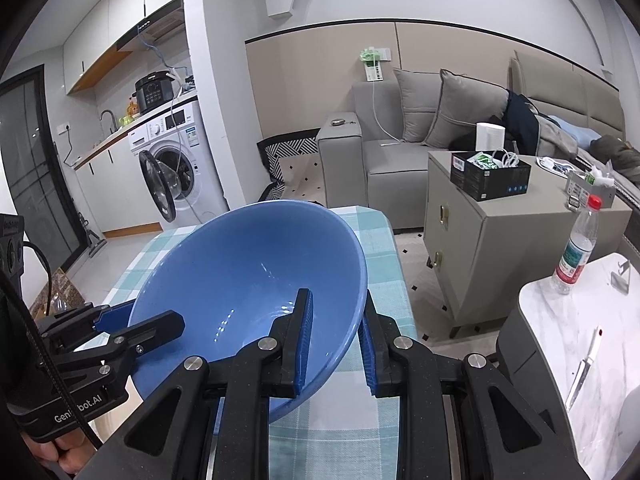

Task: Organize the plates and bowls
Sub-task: 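Lower the held bowl into the other blue bowl with both tools, then open both tools to release the nested bowl rim, then move both open tools to the rim of the nested blue bowls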

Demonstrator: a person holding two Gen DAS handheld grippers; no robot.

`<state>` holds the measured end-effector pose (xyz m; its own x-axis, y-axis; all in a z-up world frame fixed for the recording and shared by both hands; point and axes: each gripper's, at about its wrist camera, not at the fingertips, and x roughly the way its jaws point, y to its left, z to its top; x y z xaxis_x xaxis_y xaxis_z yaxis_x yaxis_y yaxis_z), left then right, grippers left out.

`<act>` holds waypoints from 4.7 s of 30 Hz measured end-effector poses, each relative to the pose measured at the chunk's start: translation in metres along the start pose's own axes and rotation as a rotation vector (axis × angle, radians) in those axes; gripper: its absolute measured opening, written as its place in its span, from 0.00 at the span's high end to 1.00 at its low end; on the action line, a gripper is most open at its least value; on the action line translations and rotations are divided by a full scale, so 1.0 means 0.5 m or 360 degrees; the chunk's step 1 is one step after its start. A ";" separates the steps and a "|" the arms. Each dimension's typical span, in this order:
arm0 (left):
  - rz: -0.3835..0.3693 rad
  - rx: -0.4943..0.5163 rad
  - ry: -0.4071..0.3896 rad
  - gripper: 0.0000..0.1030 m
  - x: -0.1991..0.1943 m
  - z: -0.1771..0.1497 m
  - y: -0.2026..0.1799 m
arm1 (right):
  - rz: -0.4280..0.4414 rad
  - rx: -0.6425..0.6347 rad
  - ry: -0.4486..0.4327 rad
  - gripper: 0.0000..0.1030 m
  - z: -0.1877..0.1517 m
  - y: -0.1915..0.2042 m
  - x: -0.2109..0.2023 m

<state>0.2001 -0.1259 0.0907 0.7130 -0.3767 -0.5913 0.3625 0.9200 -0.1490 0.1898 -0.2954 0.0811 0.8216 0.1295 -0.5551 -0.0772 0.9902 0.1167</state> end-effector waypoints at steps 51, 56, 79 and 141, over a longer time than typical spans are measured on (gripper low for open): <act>0.0215 -0.0101 0.0117 0.64 0.076 -0.058 0.132 | 0.0038 -0.0188 0.0199 0.76 -0.043 0.126 0.179; 0.0229 -0.0098 0.0130 0.64 0.083 -0.063 0.134 | 0.0021 -0.0208 0.0205 0.76 -0.049 0.130 0.184; 0.0301 -0.0051 0.0168 0.64 0.099 -0.079 0.134 | -0.0069 -0.0333 0.0220 0.68 -0.078 0.158 0.197; 0.0214 -0.0293 0.0201 0.00 0.104 -0.086 0.184 | 0.0408 0.0103 0.0184 0.01 -0.089 0.009 0.196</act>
<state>0.2447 -0.0562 0.0121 0.6625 -0.2437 -0.7083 0.1458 0.9695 -0.1972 0.2447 -0.2758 -0.0094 0.7098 0.3841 -0.5905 -0.2347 0.9193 0.3159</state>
